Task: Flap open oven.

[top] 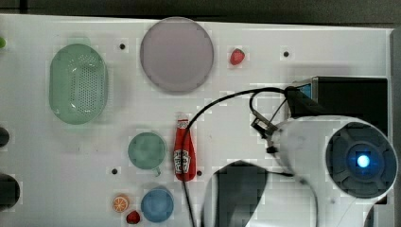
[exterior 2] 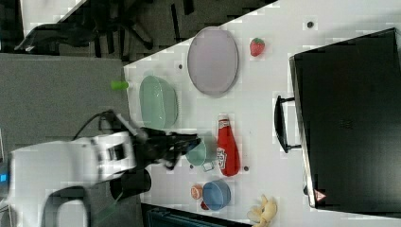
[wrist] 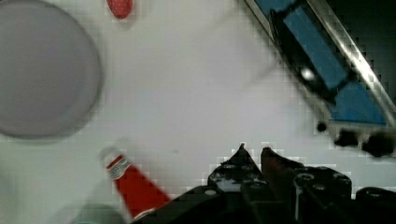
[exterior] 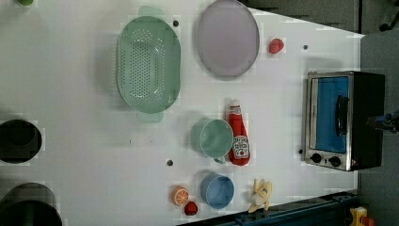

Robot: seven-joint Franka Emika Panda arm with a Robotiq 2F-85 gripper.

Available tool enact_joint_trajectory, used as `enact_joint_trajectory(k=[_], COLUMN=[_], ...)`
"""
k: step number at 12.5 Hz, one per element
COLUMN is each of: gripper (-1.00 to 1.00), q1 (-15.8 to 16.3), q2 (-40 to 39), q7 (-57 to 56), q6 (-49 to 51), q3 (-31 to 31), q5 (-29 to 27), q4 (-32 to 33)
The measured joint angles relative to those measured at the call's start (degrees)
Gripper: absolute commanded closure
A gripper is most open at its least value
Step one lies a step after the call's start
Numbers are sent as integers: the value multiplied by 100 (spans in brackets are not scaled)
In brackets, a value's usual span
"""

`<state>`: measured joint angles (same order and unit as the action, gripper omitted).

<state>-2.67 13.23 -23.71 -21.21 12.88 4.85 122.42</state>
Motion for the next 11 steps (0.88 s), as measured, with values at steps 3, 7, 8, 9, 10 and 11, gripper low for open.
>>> enact_joint_trajectory(k=[3,7,8,9,10,11], gripper=[65,65,65,65,65,65], q1=[-58,-176,-228,-259,-285,-285], q2=[-396,-1012,-1154,-1258,-1340,-1434], q7=[-1688,-3263,-3437,-3526,-3566,-3577], q6=[-582,-1351,-1472,-1508,-1533,-1609], q3=[355,898,968,1028,1062,1105], q5=[63,55,50,26,6,1], q4=[269,302,302,302,313,325])
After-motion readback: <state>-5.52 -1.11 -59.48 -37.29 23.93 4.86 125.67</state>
